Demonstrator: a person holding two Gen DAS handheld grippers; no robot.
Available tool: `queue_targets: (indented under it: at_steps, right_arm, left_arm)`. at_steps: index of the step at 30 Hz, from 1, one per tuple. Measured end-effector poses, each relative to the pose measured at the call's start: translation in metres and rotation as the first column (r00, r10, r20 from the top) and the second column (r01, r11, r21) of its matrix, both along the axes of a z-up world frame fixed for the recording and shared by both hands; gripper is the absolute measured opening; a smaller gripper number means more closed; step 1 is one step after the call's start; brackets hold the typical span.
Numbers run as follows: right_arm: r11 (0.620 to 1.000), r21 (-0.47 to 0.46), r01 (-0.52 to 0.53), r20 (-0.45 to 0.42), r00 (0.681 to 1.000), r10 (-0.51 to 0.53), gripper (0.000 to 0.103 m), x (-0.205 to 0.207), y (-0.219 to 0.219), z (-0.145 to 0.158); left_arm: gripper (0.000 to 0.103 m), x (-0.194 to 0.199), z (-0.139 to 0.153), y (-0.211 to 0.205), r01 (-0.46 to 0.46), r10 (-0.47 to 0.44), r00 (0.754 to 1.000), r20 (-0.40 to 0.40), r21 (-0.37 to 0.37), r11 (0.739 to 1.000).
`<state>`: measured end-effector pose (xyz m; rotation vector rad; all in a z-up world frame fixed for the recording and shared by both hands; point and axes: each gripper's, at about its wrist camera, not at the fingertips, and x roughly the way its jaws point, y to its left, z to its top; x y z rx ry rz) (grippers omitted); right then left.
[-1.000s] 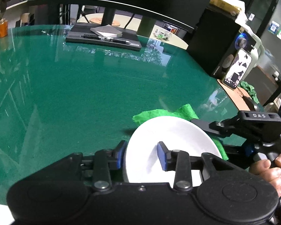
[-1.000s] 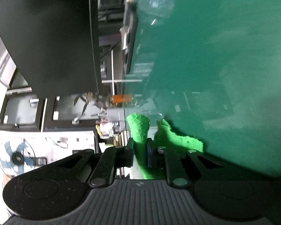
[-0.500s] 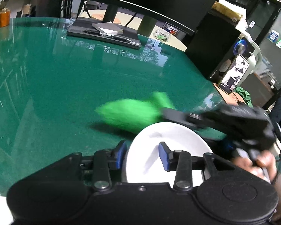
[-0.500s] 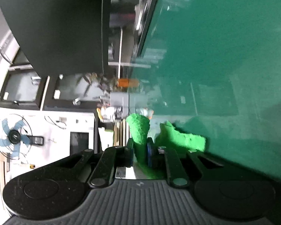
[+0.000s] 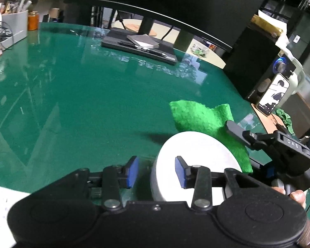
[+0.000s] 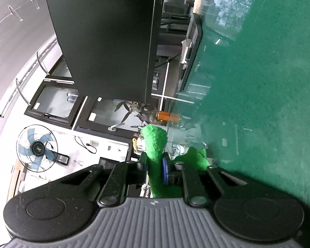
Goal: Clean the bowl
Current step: 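Rub the cloth over the bowl's inner surface with the right tool while the left holds it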
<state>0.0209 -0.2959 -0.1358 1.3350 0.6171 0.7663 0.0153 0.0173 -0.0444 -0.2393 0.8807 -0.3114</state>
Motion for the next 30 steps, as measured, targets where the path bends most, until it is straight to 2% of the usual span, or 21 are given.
queue_targets:
  at_steps: [9, 13, 14, 16, 20, 23, 25, 30]
  right_arm:
    - [1.000, 0.024, 0.015, -0.010, 1.000, -0.015, 0.016, -0.004, -0.001, -0.001]
    - [0.999, 0.030, 0.011, -0.008, 1.000, -0.011, 0.028, -0.003, 0.000, -0.001]
    - [0.999, 0.031, 0.009, -0.007, 1.000, -0.009, 0.028, -0.003, 0.001, -0.001]
    - [1.000, 0.009, 0.011, -0.002, 1.000, -0.010, 0.027, -0.003, 0.003, 0.001]
    - [0.998, -0.067, 0.019, 0.016, 1.000, -0.018, 0.012, -0.005, 0.006, 0.006]
    - [0.999, -0.023, 0.042, -0.050, 0.998, -0.043, 0.012, -0.006, 0.000, 0.003]
    - [0.998, 0.026, 0.049, -0.096, 0.994, -0.047, 0.011, -0.006, -0.006, -0.002]
    - [0.999, -0.032, 0.016, -0.154, 0.988, -0.021, 0.012, -0.009, -0.005, 0.002]
  left_arm:
    - [0.038, 0.006, 0.002, -0.005, -0.001, 0.001, 1.000, -0.013, 0.002, 1.000]
    - [0.038, 0.012, -0.001, -0.002, -0.006, 0.006, 1.000, -0.029, 0.002, 1.000]
    - [0.038, 0.014, -0.003, -0.002, -0.004, 0.004, 0.999, -0.033, 0.004, 1.000]
    - [0.038, 0.017, -0.005, -0.002, 0.002, -0.002, 0.999, -0.039, 0.003, 1.000]
    - [0.038, 0.022, -0.009, -0.001, 0.005, -0.005, 0.999, -0.043, -0.004, 1.000]
    - [0.038, 0.018, -0.006, -0.003, 0.013, -0.012, 1.000, -0.019, 0.029, 0.999]
    - [0.034, 0.017, -0.007, -0.004, 0.017, -0.016, 1.000, -0.017, 0.052, 0.999]
    - [0.028, 0.020, -0.009, -0.005, 0.040, -0.040, 0.999, -0.011, 0.029, 0.999]
